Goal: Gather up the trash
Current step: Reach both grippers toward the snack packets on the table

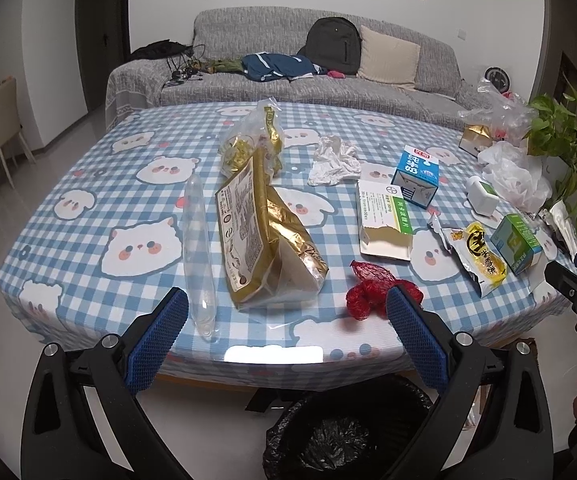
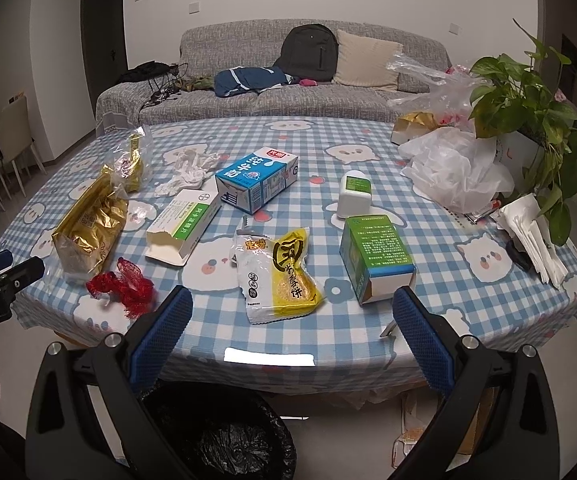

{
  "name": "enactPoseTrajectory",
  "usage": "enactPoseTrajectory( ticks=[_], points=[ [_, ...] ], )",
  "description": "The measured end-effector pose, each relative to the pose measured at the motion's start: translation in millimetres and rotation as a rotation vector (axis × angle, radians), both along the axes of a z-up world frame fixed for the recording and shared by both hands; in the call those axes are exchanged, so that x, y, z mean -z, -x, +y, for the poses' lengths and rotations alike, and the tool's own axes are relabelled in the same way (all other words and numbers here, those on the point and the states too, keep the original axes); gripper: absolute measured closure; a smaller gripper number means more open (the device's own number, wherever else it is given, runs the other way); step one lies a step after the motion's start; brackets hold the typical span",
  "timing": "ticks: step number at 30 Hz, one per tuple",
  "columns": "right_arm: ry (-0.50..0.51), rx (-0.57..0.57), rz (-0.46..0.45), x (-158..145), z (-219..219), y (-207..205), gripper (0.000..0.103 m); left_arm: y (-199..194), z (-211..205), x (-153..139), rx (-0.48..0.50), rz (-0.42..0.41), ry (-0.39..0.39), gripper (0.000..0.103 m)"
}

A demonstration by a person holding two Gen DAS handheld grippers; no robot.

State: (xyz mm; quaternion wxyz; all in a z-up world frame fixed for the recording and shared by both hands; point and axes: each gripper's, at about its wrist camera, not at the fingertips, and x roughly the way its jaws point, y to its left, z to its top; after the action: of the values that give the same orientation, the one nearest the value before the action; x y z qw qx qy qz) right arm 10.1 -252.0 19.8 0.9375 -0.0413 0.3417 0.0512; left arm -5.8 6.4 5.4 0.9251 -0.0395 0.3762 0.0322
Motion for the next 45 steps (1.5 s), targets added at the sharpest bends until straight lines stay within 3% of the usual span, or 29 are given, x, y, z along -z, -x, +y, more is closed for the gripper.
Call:
enactPoseTrajectory(
  ticks=[45],
  points=[
    [-0.025,0.009,-0.003,-0.4,-3.9,-2.7,0.007,-1.5,6.3,1.0,0.027,0.007,-0.007,0.006]
  ],
)
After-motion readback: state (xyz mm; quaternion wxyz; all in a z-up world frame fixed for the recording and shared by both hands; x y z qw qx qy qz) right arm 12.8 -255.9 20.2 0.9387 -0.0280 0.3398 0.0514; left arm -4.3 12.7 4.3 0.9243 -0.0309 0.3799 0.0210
